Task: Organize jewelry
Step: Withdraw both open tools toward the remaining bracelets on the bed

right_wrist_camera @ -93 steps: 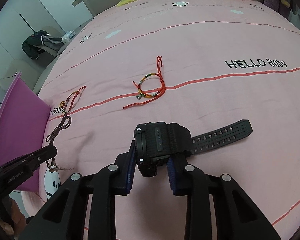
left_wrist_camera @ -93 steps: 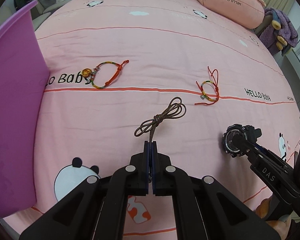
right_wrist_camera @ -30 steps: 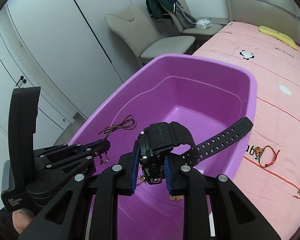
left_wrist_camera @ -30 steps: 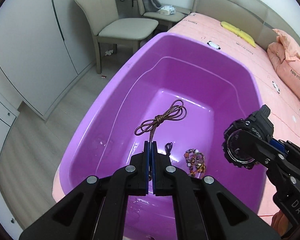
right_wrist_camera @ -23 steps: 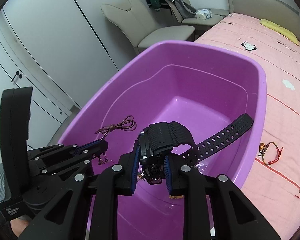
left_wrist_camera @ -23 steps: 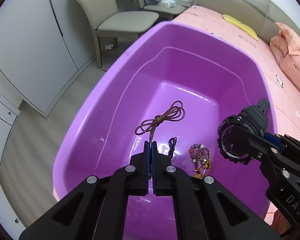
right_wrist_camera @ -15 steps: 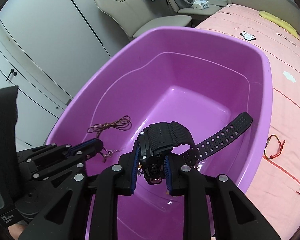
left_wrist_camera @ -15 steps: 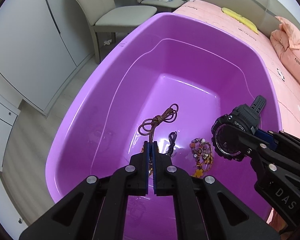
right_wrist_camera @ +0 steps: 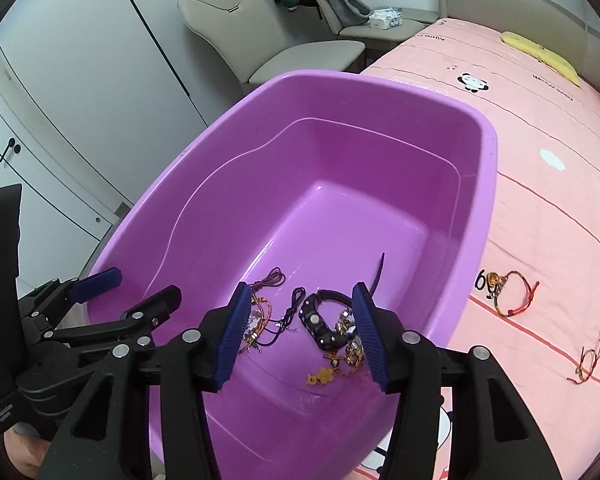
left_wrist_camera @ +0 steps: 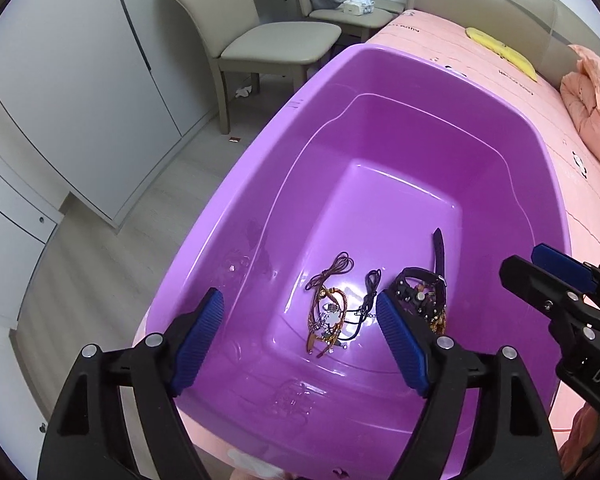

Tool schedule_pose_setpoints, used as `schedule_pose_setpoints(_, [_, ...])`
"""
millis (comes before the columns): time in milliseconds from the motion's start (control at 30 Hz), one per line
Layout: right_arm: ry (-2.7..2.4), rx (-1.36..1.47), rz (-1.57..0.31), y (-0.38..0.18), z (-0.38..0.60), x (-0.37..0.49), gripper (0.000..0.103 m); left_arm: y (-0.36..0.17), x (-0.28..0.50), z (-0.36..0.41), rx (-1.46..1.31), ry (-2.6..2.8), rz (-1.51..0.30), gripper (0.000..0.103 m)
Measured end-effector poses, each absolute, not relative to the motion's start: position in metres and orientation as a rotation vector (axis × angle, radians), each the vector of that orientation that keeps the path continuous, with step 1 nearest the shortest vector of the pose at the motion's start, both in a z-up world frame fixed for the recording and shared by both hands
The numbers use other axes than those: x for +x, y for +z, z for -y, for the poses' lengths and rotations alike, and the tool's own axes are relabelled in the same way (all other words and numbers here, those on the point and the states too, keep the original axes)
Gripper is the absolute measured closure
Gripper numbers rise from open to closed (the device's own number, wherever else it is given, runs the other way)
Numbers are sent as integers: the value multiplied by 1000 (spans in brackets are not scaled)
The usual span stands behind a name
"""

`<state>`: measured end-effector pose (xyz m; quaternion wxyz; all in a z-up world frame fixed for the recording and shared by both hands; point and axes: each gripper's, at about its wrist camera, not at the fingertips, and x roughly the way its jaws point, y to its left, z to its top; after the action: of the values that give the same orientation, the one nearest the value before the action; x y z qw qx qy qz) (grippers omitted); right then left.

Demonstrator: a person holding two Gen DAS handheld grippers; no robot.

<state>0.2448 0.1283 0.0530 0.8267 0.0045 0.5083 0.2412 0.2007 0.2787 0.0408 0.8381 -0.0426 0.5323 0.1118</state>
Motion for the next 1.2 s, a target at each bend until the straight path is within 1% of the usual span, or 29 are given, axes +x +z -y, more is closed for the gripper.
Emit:
schedule_pose_setpoints(433, [507, 38, -1066, 63, -104, 221, 50, 55, 188, -273, -97, 242, -1112, 20])
schedule_pose_setpoints(533, [504, 59, -1054, 69, -93, 213, 46, 61, 183, -267, -93, 239, -1097, 19])
schedule_pose_setpoints(667, [495, 69, -1032, 77, -76, 201, 45, 70, 176, -253, -66, 234, -1072, 19])
schedule_pose_setpoints(800, [481, 89, -1002, 86, -54, 187, 41, 79, 168, -236, -50, 216, -1045, 16])
schedule_pose_setpoints(933, [464, 109, -982, 92, -31, 175, 40, 86, 164, -216, -42, 181, -1033, 15])
schedule_pose_setpoints(1200, [401, 143, -973, 89, 21, 159, 38, 89, 162, -167, -12, 93, -1040, 15])
